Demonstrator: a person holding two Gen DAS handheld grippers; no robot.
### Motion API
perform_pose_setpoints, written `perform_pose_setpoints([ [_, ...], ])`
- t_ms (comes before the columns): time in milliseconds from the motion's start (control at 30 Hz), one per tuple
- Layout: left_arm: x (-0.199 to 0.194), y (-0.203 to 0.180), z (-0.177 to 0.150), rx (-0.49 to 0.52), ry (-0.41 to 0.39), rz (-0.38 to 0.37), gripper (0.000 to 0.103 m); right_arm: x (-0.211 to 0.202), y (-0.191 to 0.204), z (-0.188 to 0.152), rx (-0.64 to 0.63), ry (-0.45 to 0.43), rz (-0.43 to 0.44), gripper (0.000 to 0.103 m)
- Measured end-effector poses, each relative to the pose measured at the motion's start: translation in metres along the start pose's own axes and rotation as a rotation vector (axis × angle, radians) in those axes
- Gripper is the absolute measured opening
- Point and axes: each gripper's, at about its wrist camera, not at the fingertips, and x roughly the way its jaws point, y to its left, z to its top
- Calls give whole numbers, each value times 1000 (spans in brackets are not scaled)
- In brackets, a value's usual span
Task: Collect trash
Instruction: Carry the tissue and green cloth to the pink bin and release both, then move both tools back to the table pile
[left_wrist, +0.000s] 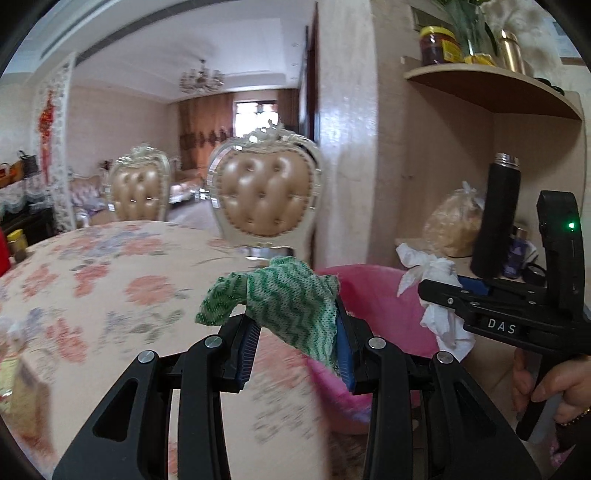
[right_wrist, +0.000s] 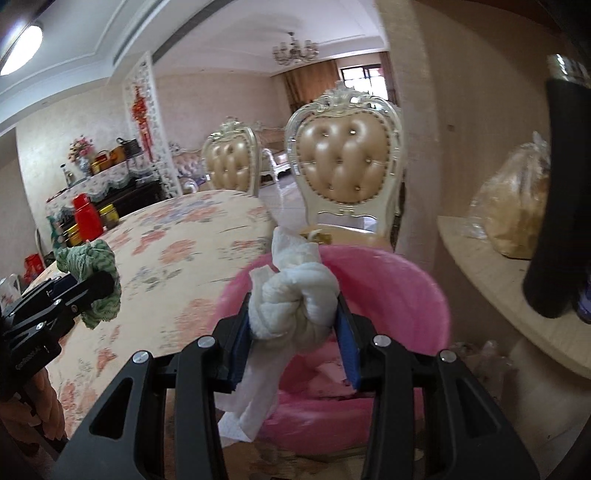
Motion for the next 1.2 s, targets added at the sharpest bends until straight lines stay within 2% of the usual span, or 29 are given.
perform_pose_setpoints([
  [233, 48, -20, 12, 7, 32, -88, 34, 13, -36, 5, 35, -2, -2, 42],
  [433, 86, -30, 18, 11, 67, -131, 37, 18, -56, 6, 79, -4, 2, 44],
  [500, 96, -32, 20, 11, 81, -145, 49, 16, -57, 6, 81, -11, 2, 44],
  [533, 100, -32, 21, 4, 89, -141, 65, 15, -58, 7, 81, -14, -4, 44],
  [567, 99, -29, 21, -8, 78, -129, 74, 15, -58, 7, 82, -14, -5, 44],
  [600, 97, -28, 21, -14, 66, -119, 75, 14, -57, 8, 83, -14, -4, 45],
  [667, 87, -20, 21, -16, 53, -88, 79, 15, -53, 8, 80, -12, -1, 47],
  [733, 71, -5, 20, -29, 33, -40, 85, 16, -47, 9, 74, -16, -2, 58],
  [800, 54, 10, 19, -38, 18, 3, 86, 16, -43, 12, 76, -26, -14, 76],
  [967, -10, 61, 5, -61, -4, 166, 90, 10, -22, 21, 73, -52, -13, 76],
  [1067, -47, 87, -9, -89, 0, 253, 90, 5, 6, 24, 49, -63, 22, 77],
  [1200, -104, 127, -36, -149, 19, 391, 90, 10, 69, 19, -12, -43, 116, 80],
])
